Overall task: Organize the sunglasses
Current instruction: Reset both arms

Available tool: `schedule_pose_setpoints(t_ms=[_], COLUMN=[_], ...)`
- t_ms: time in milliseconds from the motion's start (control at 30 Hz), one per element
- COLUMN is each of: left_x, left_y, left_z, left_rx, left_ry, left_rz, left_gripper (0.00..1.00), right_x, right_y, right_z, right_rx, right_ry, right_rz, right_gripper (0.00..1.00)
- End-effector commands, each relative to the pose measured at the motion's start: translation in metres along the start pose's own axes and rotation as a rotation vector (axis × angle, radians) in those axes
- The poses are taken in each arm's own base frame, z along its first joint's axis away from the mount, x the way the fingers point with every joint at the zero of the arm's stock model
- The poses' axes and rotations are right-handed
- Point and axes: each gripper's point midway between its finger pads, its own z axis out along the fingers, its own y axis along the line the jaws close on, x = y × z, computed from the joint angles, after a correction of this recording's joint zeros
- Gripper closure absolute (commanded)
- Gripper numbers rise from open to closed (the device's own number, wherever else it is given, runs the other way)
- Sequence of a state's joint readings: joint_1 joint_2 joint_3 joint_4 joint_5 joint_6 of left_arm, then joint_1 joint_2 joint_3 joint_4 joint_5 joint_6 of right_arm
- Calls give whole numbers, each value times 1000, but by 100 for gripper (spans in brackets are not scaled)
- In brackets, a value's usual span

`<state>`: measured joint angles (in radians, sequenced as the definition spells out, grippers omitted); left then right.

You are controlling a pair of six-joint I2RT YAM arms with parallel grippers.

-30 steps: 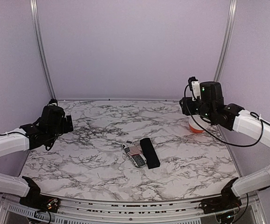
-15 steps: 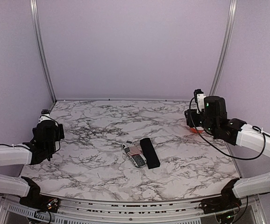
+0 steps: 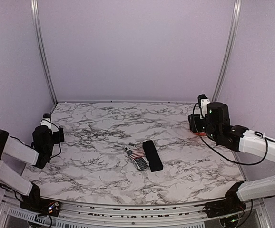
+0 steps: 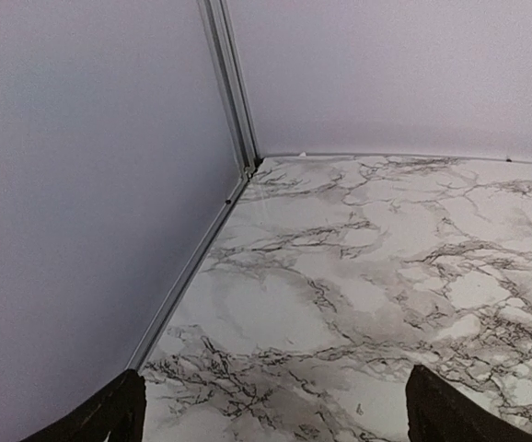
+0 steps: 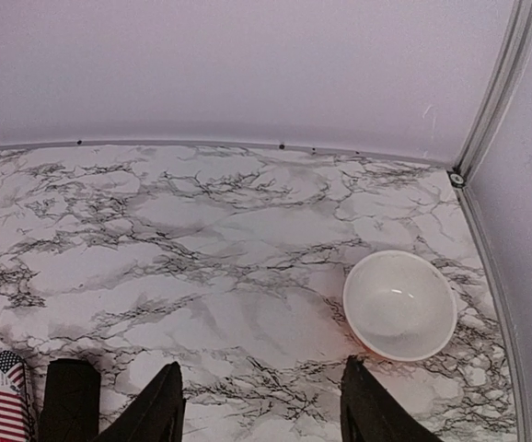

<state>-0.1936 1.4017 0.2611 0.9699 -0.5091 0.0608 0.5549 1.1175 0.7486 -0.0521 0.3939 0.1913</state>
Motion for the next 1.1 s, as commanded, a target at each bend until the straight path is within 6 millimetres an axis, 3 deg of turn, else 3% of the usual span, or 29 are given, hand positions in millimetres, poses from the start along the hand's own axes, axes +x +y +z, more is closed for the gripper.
schedule_pose_setpoints(t_ms=[0, 433, 633, 800, 900, 1067], left_x=[-24, -14, -14, -14, -14, -14], left_y=[8, 13, 13, 13, 13, 13], left_z=[9, 17, 17, 17, 17, 17], left_rx=[21, 83, 84, 84, 84, 85], left_ry=[-127, -117, -118, -118, -118, -117], left_rz=[-102, -172, -172, -172, -172, -172], left_gripper=[1, 1, 1, 1, 1, 1], right_x=[-14, 2, 18, 47, 56, 53], right_y=[-1, -18, -58, -94, -104, -105], right_z=[-4, -2, 12, 31, 32, 40], right_rx=[-8, 76, 273, 344, 361, 353], right_ry=[-94, -238, -255, -242, -295, -340], right_rz=[10, -131, -231, -213, -219, -293], right_gripper=[43, 38, 38, 38, 38, 37])
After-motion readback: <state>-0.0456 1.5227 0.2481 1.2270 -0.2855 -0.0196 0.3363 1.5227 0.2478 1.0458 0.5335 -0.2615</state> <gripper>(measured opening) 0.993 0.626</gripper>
